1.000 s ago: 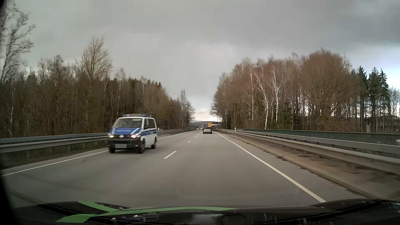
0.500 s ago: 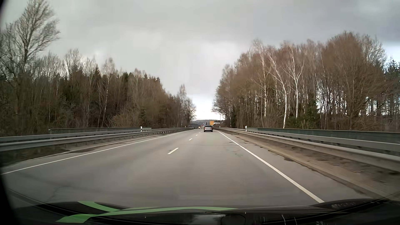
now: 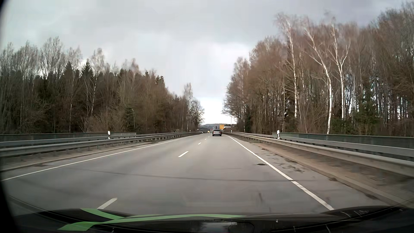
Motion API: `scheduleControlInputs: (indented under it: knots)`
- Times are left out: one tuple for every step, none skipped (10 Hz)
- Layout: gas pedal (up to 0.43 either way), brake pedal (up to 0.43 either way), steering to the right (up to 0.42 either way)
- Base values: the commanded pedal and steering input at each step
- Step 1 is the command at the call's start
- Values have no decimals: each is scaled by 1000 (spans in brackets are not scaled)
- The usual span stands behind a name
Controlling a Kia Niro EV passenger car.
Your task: Follow the waypoints while adhering to traffic rules and regulations
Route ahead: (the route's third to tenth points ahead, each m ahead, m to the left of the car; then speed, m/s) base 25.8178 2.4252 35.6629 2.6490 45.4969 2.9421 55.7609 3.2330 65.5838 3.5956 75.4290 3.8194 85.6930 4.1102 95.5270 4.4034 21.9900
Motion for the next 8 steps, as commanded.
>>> scheduleControlInputs:
  knots:
    - [157,0,-6]
    - [157,0,-6]
    - [157,0,-6]
    - [169,0,-6]
    - [169,0,-5]
    - [169,0,-5]
    - [169,0,-4]
    - [169,0,-4]
